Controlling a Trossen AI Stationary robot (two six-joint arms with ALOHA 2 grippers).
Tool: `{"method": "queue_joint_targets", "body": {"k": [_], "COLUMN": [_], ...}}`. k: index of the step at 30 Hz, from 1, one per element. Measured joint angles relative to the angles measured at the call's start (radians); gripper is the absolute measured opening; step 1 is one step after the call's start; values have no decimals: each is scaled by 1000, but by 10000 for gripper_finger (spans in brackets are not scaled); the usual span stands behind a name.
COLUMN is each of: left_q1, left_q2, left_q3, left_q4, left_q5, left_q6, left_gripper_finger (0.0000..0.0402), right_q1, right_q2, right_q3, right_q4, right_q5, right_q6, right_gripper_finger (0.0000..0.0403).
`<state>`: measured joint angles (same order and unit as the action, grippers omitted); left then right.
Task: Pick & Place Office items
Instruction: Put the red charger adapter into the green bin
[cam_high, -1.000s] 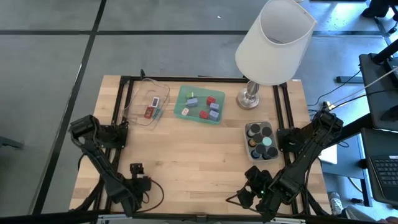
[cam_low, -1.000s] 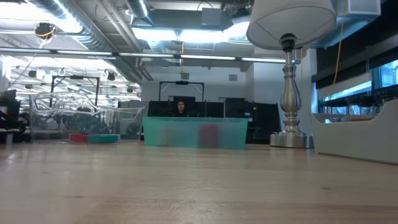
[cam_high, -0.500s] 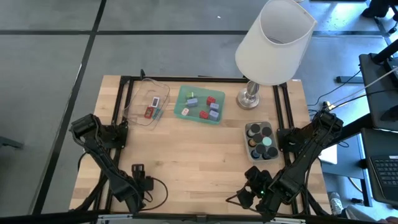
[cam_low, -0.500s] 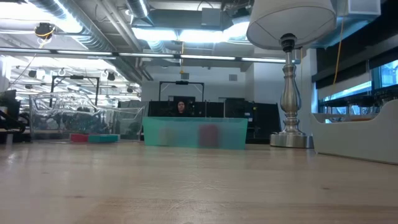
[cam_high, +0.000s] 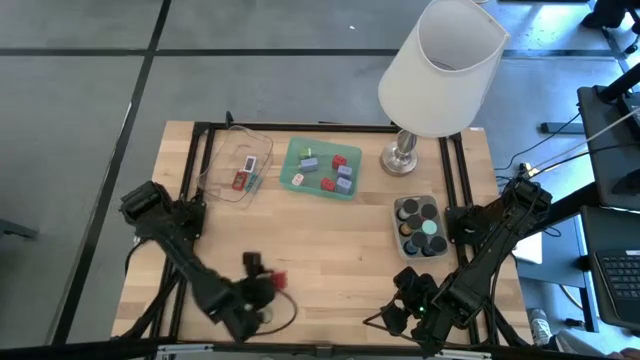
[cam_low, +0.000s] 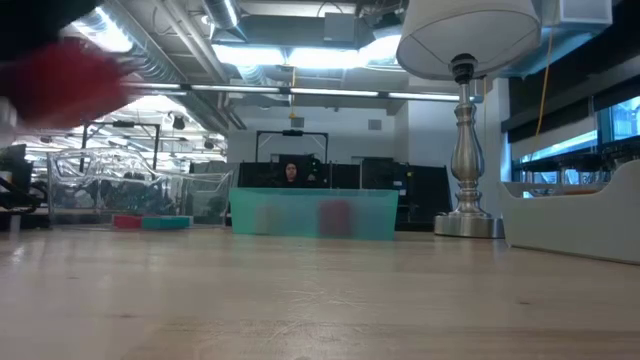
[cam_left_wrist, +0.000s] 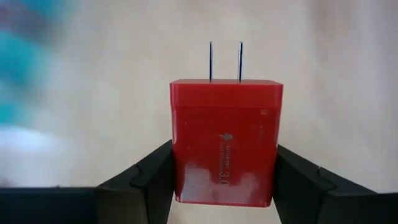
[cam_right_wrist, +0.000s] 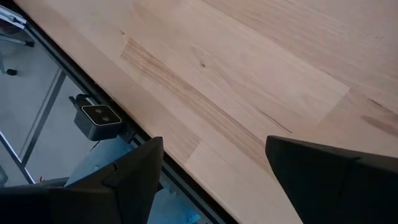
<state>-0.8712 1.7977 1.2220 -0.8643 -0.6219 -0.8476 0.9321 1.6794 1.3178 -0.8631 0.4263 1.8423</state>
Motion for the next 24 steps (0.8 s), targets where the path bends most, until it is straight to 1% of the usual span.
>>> {"method": "queue_joint_targets", "body": {"k": [2, 3, 5, 7, 10, 13, 18, 22, 24], "left_q1": [50, 76, 136, 202, 320, 447, 658, 777, 823], "left_q2": [-2, -2, -2, -2, -4, -4, -4, -4, -4], "left_q3": [43, 65, 107, 144, 174, 178, 176, 176, 176], "left_q4": [-9, -9, -9, -8, 21, 42, 82, 105, 105], "left_q5": [-148, -206, -288, -322, -330, -299, -97, -11, 15], "left_q6": [24, 39, 102, 185, 302, 396, 469, 560, 595], "left_gripper_finger": [206, 208, 210, 210, 210, 210, 210, 210, 210], "right_q1": [0, 0, 0, 0, 0, 0, 0, 0, 0], "right_q2": [0, 0, 0, 0, 0, 0, 0, 0, 0], "right_q3": [0, 0, 0, 0, 0, 0, 0, 0, 0], "right_q4": [0, 0, 0, 0, 3, 3, 3, 3, 3], "right_q5": [0, 0, 0, 0, 0, 0, 0, 0, 0], "right_q6": [0, 0, 0, 0, 0, 0, 0, 0, 0], "right_gripper_finger": [288, 288, 288, 288, 288, 288, 288, 288, 288]}}
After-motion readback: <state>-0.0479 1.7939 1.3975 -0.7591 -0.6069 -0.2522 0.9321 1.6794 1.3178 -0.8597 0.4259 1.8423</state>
